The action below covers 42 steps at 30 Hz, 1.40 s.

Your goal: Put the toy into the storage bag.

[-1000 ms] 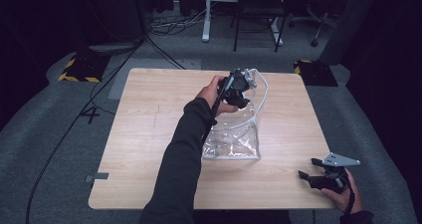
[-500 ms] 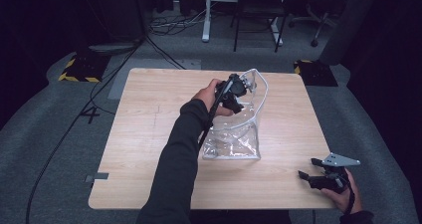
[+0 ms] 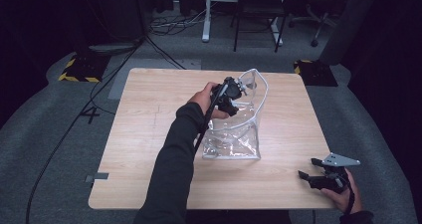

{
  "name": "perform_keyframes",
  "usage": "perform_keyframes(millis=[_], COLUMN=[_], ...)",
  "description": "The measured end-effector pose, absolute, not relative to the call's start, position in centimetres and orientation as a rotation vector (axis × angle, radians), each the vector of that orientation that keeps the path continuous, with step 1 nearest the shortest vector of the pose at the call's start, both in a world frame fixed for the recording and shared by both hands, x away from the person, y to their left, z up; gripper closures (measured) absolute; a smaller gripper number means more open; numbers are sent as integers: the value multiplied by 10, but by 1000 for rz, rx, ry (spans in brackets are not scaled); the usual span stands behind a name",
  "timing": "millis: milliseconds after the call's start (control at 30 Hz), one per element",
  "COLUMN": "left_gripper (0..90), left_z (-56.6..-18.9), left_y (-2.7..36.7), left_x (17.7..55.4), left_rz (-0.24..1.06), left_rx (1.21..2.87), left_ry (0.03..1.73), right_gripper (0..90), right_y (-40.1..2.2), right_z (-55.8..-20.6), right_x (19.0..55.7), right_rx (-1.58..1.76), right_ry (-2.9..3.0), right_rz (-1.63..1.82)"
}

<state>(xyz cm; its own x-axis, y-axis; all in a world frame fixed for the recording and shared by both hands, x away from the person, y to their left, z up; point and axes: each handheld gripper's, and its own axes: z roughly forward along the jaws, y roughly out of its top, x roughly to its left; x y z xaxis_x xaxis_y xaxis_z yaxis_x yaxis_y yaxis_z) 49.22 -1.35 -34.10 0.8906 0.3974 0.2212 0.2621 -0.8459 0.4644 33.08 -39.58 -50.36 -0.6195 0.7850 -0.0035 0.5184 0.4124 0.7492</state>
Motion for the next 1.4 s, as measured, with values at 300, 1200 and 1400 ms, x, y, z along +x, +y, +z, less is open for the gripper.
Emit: perform_keyframes(millis=[300,1200,1400], left_gripper=[450,455,456], left_z=[-344,-339,-337], left_y=[-14,-5,-1], left_x=[494,494,493], left_rz=[437,479,479], left_rx=[2650,2595,2556], left_ry=[507,516,528], right_gripper=[200,197,197], right_y=[-396,-396,-396], right_z=[-504,-503,-503], right_x=[331,331,331], right_rx=[1121,1122,1121], right_ry=[2318,2321,2321], right_rz=[1043,1037,1037])
